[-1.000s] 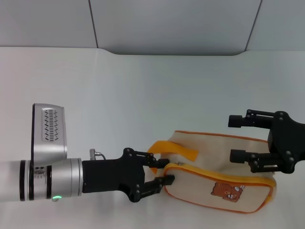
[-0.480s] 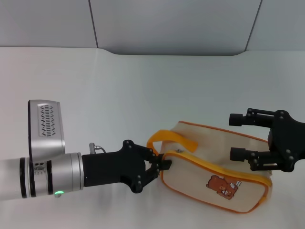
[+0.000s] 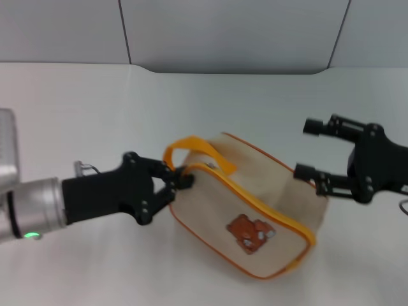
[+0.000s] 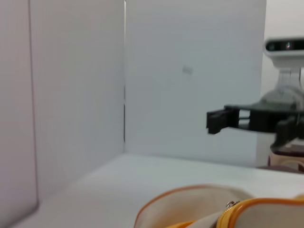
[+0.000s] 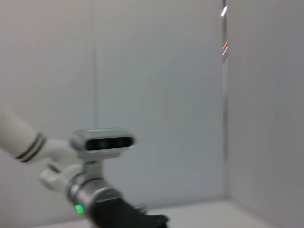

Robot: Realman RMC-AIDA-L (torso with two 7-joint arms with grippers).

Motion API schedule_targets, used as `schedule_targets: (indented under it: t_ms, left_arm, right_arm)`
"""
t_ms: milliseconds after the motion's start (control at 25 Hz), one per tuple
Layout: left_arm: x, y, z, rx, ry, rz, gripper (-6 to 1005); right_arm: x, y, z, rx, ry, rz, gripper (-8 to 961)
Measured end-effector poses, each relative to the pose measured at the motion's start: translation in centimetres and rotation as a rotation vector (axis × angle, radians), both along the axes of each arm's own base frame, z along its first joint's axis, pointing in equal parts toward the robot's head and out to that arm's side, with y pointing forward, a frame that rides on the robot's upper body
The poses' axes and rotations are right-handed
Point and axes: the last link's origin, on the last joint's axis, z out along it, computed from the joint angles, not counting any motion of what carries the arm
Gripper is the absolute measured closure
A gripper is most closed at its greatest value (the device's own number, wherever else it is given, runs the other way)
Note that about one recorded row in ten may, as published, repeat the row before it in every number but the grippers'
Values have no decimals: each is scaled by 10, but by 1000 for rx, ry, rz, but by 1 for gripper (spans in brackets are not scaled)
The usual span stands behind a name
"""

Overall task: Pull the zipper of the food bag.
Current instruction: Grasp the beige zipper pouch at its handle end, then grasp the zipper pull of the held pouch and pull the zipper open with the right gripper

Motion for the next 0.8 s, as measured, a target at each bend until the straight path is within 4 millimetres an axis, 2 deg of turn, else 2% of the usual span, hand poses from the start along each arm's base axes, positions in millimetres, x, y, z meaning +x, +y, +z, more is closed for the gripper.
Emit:
schedule_targets:
  t_ms: [40,160,240,560,800]
  left_arm:
    - [1,2,12,19,-17,-20,922]
    - [3,4,18,31,-28,-37,923]
    - [7,7,24,44,-35,-55,924]
    - [14,11,23,47,-34,-86,927]
    - [16,11,22,47,-36,-92,926]
  right_arm:
    - [-4,3,-6,115,21,34,167]
    - [-8,4,-14,181,35,64,167]
    - [-16,7,-32,237,59,106,166]
    - [-30,15,-63,345,-5,185,234]
    - [-33,19,-73,376,-47,212,490]
